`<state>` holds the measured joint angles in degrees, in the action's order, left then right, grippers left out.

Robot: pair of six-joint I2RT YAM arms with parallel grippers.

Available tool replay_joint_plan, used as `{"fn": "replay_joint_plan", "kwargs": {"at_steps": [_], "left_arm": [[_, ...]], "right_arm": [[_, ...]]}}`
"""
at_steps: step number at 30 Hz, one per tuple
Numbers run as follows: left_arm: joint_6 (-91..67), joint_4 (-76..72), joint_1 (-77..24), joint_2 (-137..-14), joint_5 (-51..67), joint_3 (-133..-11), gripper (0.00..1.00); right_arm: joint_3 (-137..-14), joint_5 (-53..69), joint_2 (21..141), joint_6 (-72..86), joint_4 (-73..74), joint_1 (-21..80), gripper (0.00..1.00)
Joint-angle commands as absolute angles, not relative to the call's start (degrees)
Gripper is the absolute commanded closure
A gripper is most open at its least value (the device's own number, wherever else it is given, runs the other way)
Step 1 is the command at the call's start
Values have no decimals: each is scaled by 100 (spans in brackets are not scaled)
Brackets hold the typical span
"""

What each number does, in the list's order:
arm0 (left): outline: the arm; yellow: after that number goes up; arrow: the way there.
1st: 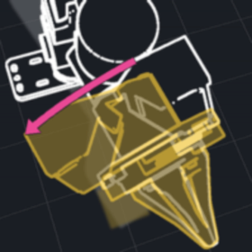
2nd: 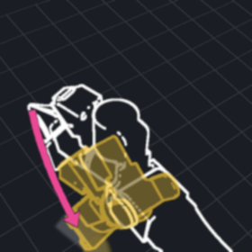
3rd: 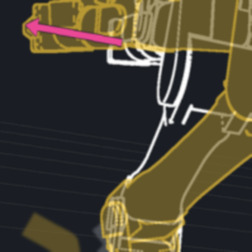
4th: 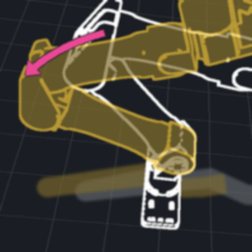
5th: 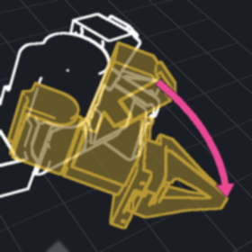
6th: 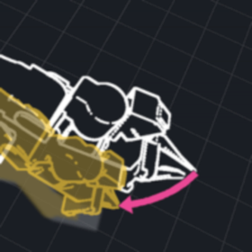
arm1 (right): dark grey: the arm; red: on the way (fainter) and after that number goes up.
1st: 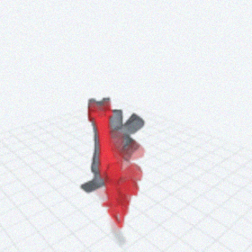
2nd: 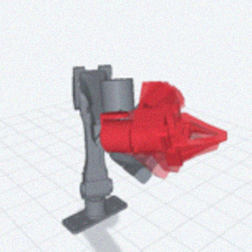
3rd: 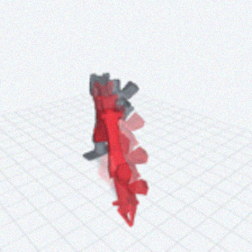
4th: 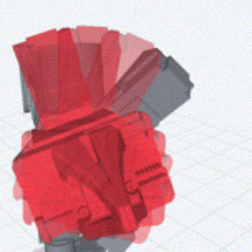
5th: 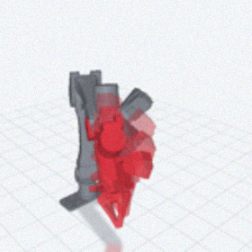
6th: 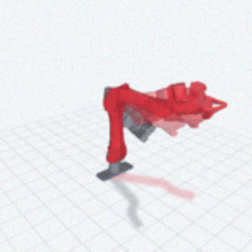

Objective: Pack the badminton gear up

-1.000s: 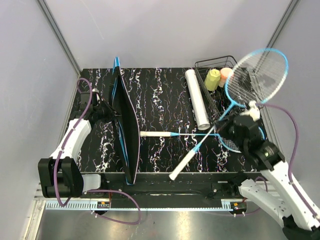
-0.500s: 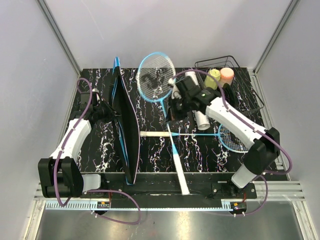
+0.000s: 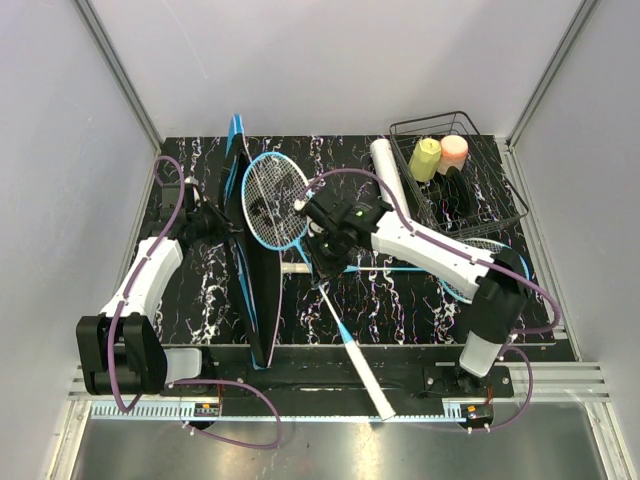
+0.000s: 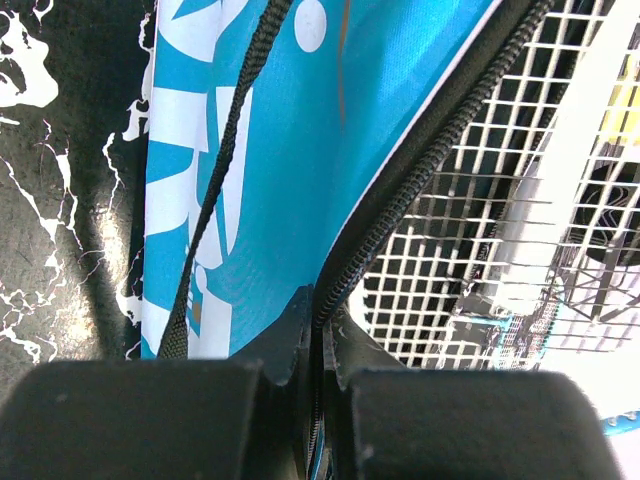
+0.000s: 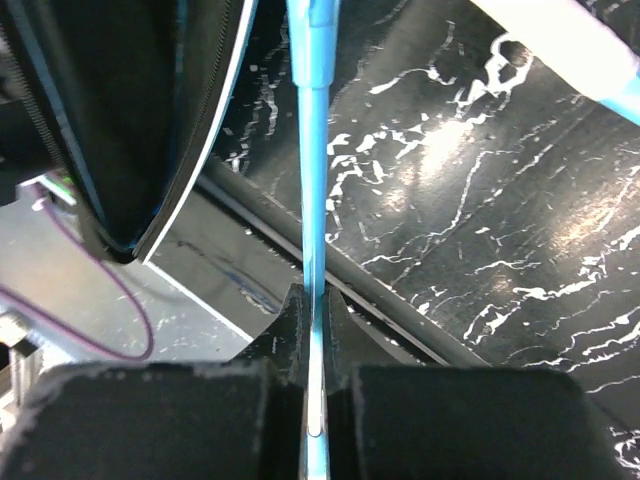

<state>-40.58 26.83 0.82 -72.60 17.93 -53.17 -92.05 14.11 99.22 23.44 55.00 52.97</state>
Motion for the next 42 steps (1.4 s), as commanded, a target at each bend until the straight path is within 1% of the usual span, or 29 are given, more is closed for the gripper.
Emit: {"fn": "replay_joint_plan", "kwargs": {"at_steps": [1, 7, 18, 23, 26, 31, 34, 41, 42], "left_arm": [[-4096, 2408, 123, -7189, 1775, -5458, 100], [-4113, 2365, 123, -7189, 1854, -5440, 100], [-4008, 1679, 123, -6891, 2267, -5124, 100], [-4104, 1275, 123, -6917, 2680, -4966, 100], [-4087, 1152, 114, -6917, 2777, -4931, 100], [-3990, 1099, 97, -6847, 2777, -4904, 100], [-3973, 1072, 105, -6812, 2742, -4887, 100], [-3955, 1002, 97, -6776, 2751, -4860, 100], [-3955, 976, 97, -6776, 2777, -4860, 100]], "right_arm": [[-9615, 669, 10098, 2434, 5914, 5423, 100], [-10036, 439, 10475, 2566, 6073, 5572, 100], [-11583, 1212, 11706, 2523, 6240, 5607, 100], [-12084, 1169, 12154, 2409, 6293, 5599, 100], [-12951, 1116, 12593, 2303, 6503, 5607, 100], [-13684, 1222, 13104, 2197, 6793, 5607, 100], [-13659, 1248, 13044, 2127, 6873, 5607, 100], [-12272, 1432, 12279, 1978, 6557, 5643, 100], [-12235, 1467, 12235, 1986, 6496, 5634, 100]]}}
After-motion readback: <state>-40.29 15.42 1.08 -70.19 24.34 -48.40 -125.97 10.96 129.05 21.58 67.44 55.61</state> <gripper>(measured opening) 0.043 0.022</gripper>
